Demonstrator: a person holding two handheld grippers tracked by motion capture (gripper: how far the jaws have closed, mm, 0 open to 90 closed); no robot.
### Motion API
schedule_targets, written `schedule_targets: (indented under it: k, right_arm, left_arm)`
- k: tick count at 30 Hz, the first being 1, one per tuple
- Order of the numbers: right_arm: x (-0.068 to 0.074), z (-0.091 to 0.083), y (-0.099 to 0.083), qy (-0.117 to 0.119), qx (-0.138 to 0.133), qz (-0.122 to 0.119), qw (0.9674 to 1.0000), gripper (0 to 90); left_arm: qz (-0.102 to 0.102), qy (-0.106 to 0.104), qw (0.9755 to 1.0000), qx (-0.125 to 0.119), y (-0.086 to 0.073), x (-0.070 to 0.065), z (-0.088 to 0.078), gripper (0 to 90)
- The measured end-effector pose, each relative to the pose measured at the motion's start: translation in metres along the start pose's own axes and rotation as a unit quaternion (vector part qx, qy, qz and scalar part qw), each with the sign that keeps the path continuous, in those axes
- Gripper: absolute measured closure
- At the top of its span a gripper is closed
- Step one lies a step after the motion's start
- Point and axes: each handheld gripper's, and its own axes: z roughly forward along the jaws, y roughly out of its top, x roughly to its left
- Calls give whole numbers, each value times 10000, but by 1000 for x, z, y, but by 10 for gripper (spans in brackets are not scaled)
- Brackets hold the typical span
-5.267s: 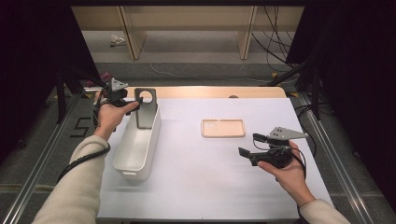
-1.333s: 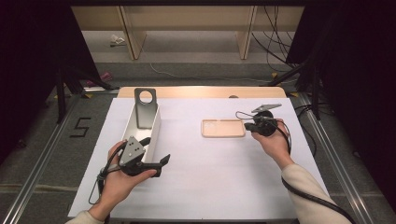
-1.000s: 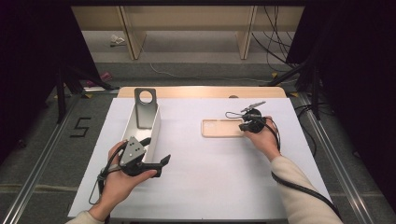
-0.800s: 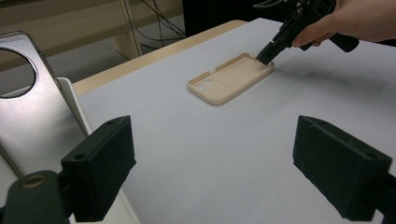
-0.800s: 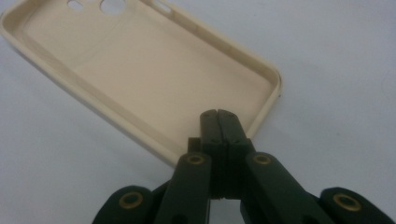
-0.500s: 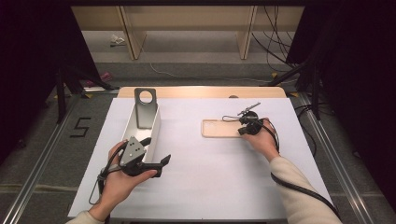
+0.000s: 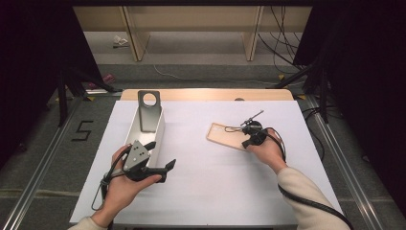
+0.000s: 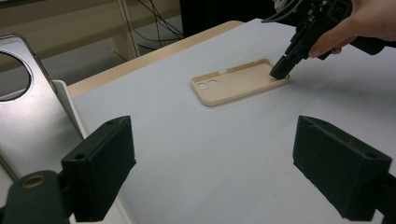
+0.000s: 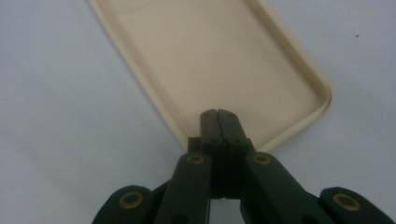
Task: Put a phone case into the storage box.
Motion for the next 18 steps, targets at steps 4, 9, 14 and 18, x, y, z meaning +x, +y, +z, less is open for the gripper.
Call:
schedule_targets:
  k: [4, 9, 14, 18]
  right_arm:
    - [12, -2, -3, 119, 117, 60, 9998, 900]
    - [31, -3, -6, 260, 199, 70, 9994, 900]
    - [47, -3, -6, 331, 255, 11, 9991, 900]
    - [54, -2, -5, 464, 247, 32, 9986, 900]
  left_arm:
    - [5, -6, 10000, 21, 0, 0, 1, 126]
    - [19, -15, 10000, 0, 1, -1, 1, 125]
    - [24, -17, 10000, -1, 1, -1, 0, 126]
    - [35, -16, 10000, -11, 1, -1, 0, 126]
